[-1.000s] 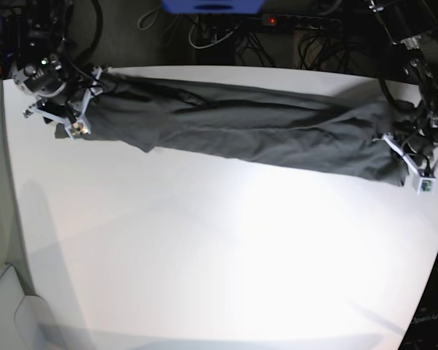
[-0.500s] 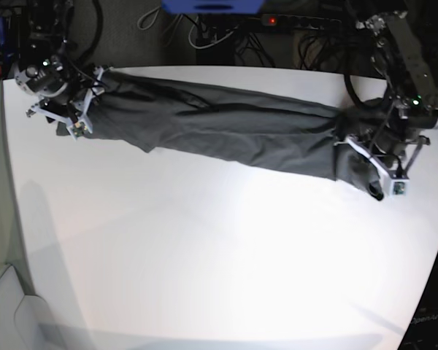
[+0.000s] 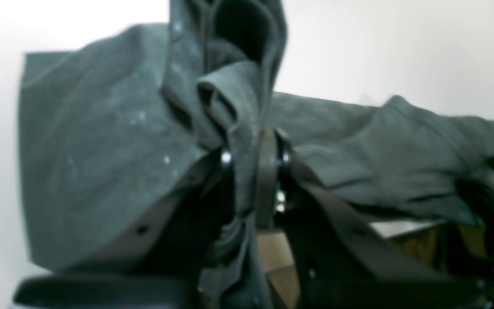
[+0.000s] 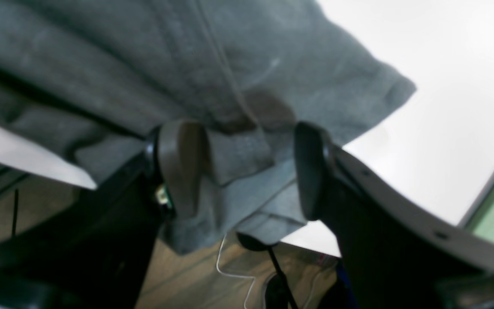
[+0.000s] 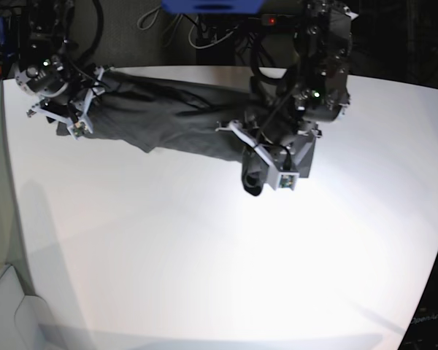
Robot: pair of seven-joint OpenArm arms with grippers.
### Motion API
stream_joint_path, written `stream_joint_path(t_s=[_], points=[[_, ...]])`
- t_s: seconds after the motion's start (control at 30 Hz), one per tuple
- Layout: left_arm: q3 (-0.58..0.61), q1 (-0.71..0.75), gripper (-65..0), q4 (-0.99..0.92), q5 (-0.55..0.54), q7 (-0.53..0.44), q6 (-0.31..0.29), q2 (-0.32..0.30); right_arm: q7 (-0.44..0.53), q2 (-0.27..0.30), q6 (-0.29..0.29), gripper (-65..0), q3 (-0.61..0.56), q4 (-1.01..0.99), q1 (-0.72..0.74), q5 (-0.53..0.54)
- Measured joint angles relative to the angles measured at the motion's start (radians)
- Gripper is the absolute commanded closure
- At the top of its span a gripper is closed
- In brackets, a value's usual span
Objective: Layout the t-shirt on the table in an organized manner, then fold the t-shirt properly
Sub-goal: 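Carry the strip end with the left gripper toward the strip middle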
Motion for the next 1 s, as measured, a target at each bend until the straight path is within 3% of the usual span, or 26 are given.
stream_joint_path(t_s=[0.07, 0.23, 0.43, 0.53, 1.0], points=[[0.042, -0.005, -0.4, -0.037, 0.007, -0.002, 0.037, -0.002, 0.000, 0.000, 0.000, -35.1, 0.000, 0.000, 0.000, 0.000], [0.069, -0.023, -0.4, -0.110, 0.012, 0.001, 0.056, 0.024, 0.000, 0.000, 0.000, -35.1, 0.000, 0.000, 0.000, 0.000], [0.069, -0.047, -0.4, -0.169, 0.008, -0.003, 0.055, 0.065, 0.000, 0.000, 0.000, -35.1, 0.000, 0.000, 0.000, 0.000], [0.069, -0.055, -0.4, -0.173, 0.007, -0.056, 0.055, 0.081, 0.000, 0.000, 0.000, -35.1, 0.000, 0.000, 0.000, 0.000], [0.100, -0.050, -1.9, -0.237, -0.001, -0.077, 0.055, 0.079, 0.003, 0.000, 0.000, -35.1, 0.000, 0.000, 0.000, 0.000]])
